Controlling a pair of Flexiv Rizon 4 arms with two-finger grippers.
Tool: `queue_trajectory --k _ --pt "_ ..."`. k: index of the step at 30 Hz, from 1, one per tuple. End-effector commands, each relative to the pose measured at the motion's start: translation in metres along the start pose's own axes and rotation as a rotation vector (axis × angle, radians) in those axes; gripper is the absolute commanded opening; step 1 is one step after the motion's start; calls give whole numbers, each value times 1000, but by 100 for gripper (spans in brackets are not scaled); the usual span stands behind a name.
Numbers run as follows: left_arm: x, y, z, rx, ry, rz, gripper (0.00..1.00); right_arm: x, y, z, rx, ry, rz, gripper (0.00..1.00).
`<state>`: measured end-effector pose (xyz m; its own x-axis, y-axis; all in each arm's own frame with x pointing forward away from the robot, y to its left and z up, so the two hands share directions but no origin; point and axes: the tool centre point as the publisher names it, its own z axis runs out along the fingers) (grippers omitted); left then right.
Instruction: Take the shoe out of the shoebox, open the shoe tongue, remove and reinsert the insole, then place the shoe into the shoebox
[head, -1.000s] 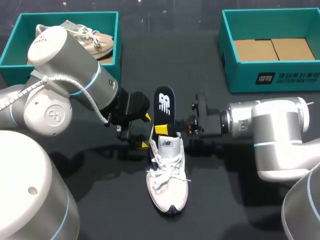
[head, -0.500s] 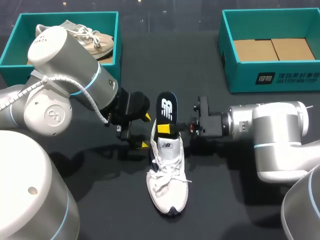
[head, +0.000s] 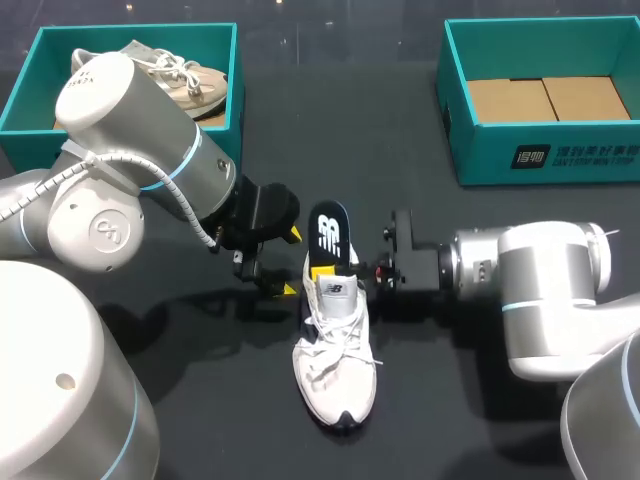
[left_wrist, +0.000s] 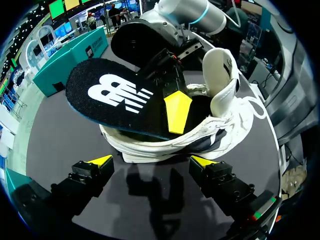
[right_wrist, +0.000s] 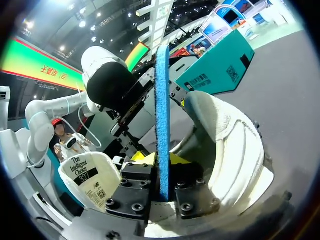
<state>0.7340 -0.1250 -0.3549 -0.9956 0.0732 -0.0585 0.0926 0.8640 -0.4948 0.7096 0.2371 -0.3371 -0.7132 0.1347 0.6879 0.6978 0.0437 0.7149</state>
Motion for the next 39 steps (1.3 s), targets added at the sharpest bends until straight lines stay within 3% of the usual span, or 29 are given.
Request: queue_trajectory --k 1,13,14,16,20,27,31,36,37,39 --pt "0 1 0 1 0 1 100 11 8 1 -3 -36 -28 42" --pt "0 1 0 1 0 1 100 15 38 -8 33 -78 -95 36" --pt "0 1 0 1 0 1 100 14 38 -9 32 -78 -97 28" --pt "0 1 0 1 0 1 100 12 42 -12 26 -72 -96 0" --pt "0 1 0 1 0 1 100 2 41 -14 20 -64 -71 0" --pt "0 1 0 1 0 1 100 -8 16 -8 2 -39 12 0" --pt "0 1 0 1 0 1 100 -8 -1 -4 -5 -32 48 0" --pt "0 1 0 1 0 1 100 -3 -7 -4 -22 -35 33 0" --pt "0 1 0 1 0 1 100 1 -5 -4 -21 -36 22 8" --pt "0 1 0 1 0 1 100 4 -2 -5 -19 -42 1 34"
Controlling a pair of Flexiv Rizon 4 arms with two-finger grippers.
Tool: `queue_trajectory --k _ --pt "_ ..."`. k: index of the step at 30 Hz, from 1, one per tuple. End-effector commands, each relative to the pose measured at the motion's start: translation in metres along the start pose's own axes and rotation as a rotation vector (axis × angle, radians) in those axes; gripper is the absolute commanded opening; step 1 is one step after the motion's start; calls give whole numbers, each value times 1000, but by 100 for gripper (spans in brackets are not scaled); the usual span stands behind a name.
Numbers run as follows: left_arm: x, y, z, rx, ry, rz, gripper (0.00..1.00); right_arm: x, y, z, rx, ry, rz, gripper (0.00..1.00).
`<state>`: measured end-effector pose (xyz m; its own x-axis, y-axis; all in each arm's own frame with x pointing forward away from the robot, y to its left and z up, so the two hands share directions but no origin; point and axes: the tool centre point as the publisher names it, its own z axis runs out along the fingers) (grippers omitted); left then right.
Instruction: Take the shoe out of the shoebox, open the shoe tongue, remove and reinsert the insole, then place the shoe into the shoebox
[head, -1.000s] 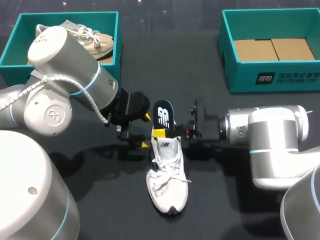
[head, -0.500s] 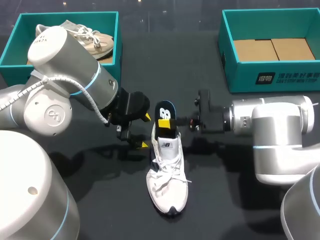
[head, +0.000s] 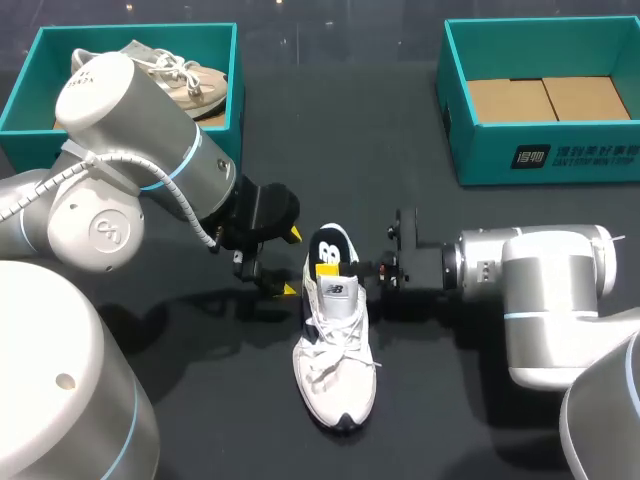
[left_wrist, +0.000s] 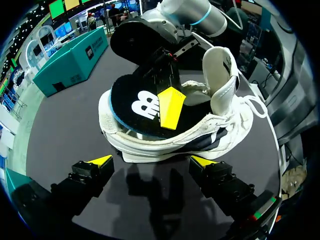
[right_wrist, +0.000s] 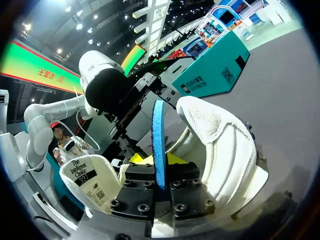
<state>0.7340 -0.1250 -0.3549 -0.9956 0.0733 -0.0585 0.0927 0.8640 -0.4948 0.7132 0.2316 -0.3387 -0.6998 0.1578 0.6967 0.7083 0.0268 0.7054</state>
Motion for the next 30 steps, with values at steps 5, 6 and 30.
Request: queue_trajectory --k 5,6,30 --pt "0 1 0 1 0 1 100 17 12 0 17 -33 -73 47" --pt "0 1 0 1 0 1 100 18 16 -1 21 -37 -82 47" --pt "0 1 0 1 0 1 100 0 -1 6 18 -17 13 0"
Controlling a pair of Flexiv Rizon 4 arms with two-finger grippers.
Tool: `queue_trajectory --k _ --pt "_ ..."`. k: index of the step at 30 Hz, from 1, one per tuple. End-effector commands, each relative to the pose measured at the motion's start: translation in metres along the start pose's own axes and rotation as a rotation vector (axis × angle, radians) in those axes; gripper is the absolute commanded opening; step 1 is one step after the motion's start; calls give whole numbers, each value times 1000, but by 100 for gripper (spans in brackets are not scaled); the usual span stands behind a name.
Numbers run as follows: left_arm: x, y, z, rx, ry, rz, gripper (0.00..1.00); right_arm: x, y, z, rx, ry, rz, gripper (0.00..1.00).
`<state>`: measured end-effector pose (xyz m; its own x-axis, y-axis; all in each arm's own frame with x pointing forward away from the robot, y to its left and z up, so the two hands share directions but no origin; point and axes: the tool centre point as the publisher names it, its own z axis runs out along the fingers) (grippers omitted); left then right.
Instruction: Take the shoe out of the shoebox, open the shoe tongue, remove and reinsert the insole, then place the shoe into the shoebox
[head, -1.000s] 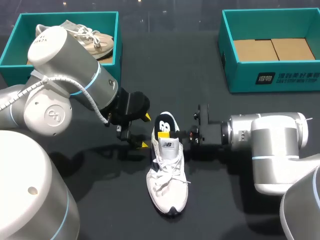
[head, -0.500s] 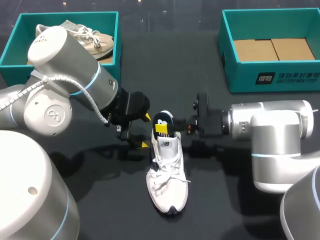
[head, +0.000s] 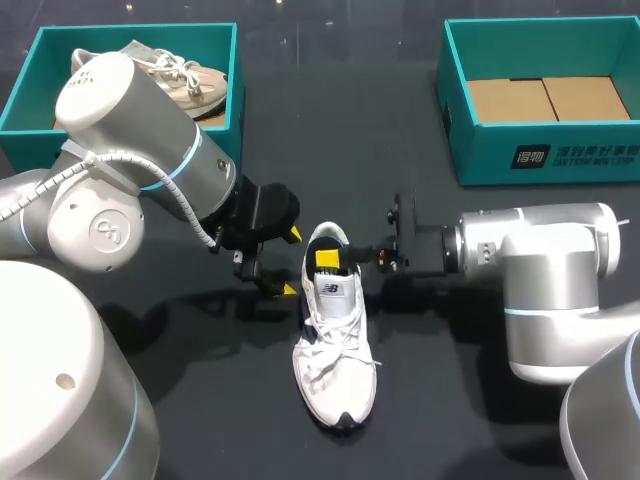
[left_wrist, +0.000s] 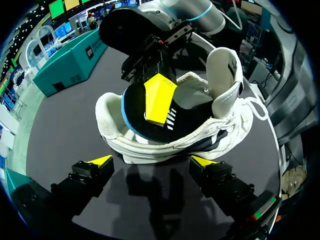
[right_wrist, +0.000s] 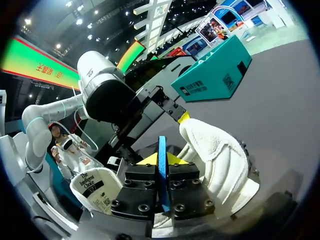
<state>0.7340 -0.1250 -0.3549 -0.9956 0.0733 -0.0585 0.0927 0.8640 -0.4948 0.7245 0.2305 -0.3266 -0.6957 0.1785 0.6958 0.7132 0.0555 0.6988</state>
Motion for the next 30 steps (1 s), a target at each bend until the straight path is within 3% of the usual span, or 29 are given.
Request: queue_trajectory --k 1,5,6,7,8,10,12,18,23,24,30 --pt "0 1 0 1 0 1 100 0 -19 9 -17 8 13 0" --pt "0 1 0 1 0 1 100 4 -16 1 -29 21 -10 0" --pt "0 1 0 1 0 1 100 8 -13 2 -25 19 -23 9" --pt "0 1 0 1 0 1 100 10 -10 3 -22 14 -36 25" --pt "0 1 0 1 0 1 100 12 -7 3 -19 12 -51 33" --pt "0 1 0 1 0 1 100 12 -6 3 -15 8 -75 44" --pt "0 1 0 1 0 1 100 14 0 3 -8 3 -96 45" --pt "0 1 0 1 0 1 100 10 21 4 15 -16 -119 38" --pt "0 1 0 1 0 1 100 -1 29 3 25 -22 -114 14" --pt "0 1 0 1 0 1 100 -2 29 3 24 -28 -111 2" --pt "0 1 0 1 0 1 100 -7 13 5 13 -30 -65 0"
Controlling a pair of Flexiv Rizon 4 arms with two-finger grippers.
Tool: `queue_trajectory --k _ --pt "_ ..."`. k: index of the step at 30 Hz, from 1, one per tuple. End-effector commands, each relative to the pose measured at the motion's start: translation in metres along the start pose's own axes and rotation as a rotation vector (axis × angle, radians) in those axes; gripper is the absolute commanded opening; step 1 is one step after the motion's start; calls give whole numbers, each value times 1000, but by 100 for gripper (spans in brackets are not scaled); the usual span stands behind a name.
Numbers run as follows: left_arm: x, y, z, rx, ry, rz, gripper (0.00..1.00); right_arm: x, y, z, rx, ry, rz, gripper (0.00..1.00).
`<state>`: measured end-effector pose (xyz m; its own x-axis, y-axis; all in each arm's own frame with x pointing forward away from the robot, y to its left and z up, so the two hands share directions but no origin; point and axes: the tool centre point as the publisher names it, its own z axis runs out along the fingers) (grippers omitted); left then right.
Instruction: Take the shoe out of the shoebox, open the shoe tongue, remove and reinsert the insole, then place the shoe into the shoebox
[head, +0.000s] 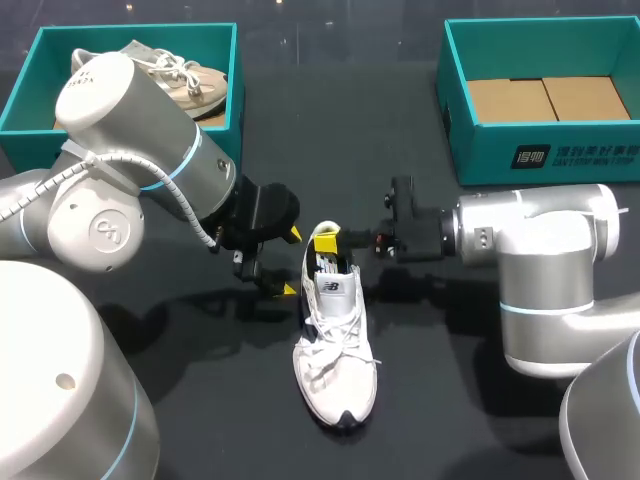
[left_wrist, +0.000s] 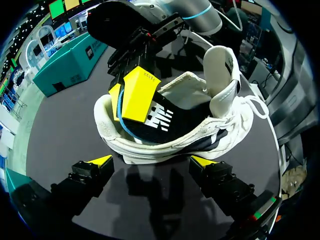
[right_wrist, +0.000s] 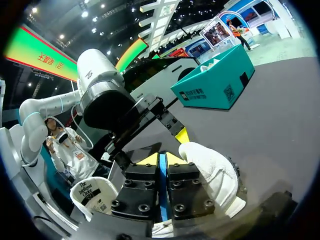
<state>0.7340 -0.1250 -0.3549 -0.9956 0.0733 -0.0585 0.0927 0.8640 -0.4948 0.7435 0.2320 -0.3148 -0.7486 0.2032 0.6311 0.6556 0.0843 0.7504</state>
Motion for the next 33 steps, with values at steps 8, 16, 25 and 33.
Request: queue_trajectory --k 8,16,25,33 --pt "0 1 0 1 0 1 100 5 -38 6 -24 -22 118 0" --pt "0 1 0 1 0 1 100 14 -34 5 -25 -42 84 5" --pt "1 1 -5 4 2 6 100 16 -10 -3 33 -94 30 47" --pt "1 2 -20 14 7 16 100 19 6 -14 94 -148 8 51"
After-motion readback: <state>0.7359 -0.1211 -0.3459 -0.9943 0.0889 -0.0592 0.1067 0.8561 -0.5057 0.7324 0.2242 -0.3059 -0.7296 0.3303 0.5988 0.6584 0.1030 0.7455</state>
